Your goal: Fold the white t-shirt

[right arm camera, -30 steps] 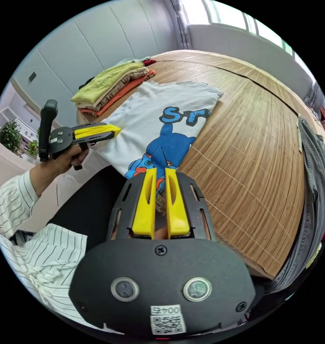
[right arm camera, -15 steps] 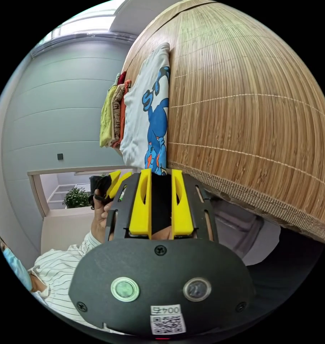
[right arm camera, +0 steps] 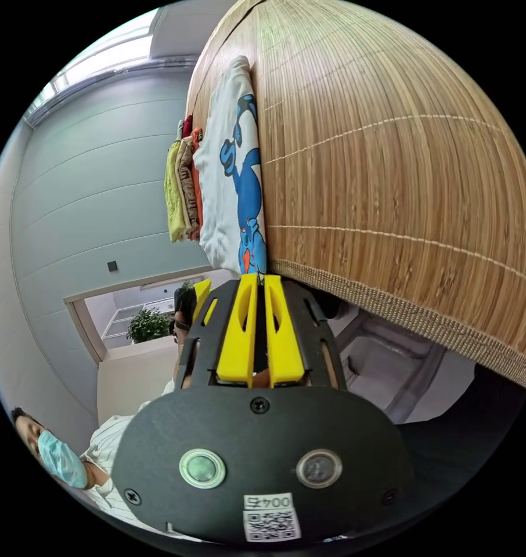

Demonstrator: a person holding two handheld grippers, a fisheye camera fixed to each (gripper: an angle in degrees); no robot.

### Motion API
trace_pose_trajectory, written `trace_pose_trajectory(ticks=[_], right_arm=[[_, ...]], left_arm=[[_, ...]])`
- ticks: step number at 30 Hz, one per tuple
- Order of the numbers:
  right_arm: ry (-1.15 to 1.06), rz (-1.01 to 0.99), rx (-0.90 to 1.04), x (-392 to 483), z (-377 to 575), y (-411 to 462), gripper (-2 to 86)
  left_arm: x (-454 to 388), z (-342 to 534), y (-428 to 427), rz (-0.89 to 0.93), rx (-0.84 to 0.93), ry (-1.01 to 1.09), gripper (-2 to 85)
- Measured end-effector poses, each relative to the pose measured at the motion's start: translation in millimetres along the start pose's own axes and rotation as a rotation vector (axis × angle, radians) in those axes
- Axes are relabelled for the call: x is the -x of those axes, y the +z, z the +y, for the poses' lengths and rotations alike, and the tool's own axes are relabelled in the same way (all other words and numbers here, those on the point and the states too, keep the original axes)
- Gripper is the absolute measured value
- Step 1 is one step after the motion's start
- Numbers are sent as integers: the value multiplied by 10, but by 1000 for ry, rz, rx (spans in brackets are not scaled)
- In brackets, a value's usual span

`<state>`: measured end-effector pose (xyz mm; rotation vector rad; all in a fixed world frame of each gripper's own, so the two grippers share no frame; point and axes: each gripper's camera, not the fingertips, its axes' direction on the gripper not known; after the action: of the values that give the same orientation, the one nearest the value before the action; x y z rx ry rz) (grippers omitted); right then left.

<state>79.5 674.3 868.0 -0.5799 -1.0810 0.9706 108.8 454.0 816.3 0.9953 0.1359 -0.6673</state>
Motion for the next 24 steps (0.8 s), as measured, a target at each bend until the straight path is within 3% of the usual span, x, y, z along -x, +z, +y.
trace_pose_trajectory(ticks=[16,19,24], right_arm=[[-29,-124,-17,492,-36,-366,7],[-28,-153,-17,513,-42,-391,5],[-43,-191,-19,610,-55,-413,7]], left_arm=[[381,-165,170,297,-169,-118,150],[417,-178,55,258,-319,-147,138],[421,-196,-96,244,-414,-148,128]])
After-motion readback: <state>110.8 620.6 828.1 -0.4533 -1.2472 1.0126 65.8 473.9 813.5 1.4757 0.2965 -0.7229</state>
